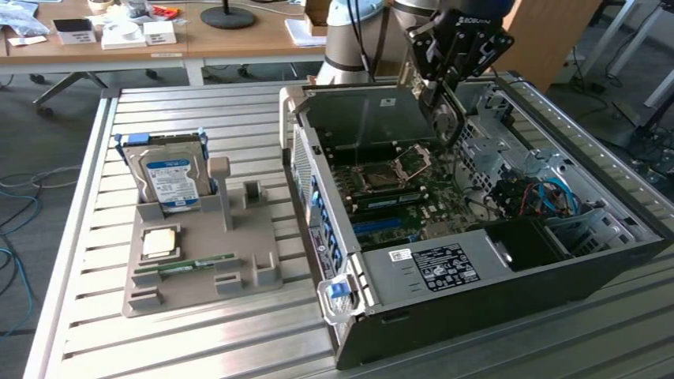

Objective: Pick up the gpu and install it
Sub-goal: 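Pick up the gpu and move the gpu toward the slot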

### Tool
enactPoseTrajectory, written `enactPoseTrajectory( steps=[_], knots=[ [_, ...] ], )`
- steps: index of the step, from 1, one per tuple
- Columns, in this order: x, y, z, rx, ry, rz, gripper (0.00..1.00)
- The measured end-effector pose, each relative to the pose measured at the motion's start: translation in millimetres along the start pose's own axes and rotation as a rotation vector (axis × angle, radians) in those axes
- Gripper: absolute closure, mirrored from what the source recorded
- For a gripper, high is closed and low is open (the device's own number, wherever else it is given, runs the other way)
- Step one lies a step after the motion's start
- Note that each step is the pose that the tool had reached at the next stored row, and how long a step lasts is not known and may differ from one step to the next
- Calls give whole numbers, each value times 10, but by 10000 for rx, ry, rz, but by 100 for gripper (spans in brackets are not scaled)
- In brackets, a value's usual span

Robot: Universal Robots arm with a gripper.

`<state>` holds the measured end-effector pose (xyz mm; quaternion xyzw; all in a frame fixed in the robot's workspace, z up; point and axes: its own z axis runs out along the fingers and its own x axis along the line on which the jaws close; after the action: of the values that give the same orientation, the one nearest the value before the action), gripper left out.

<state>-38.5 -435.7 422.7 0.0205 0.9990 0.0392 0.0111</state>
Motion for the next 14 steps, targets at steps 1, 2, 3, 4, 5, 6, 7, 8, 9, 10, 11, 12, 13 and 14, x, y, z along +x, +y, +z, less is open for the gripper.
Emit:
enactPoseTrajectory(
  steps=[1,2,3,4,5,6,7,8,9,10,11,12,13,14],
  knots=[
    [-11,0,0,0,0,-1,73],
    [-21,1,0,0,0,-1,73],
    [-30,1,1,0,0,0,73],
    [-39,2,1,1,0,0,73],
    [-50,2,1,1,0,1,73],
    [-67,3,2,0,0,1,73],
    [-87,4,2,0,0,0,73],
    [-108,4,2,0,0,0,73],
    [-129,5,3,0,0,0,73],
    [-154,6,4,0,0,-1,73],
    [-175,7,4,1,0,-1,73],
    [-195,8,4,1,0,-1,73],
    [-215,8,5,0,0,0,73],
    [-233,9,5,0,0,0,73]
  ],
)
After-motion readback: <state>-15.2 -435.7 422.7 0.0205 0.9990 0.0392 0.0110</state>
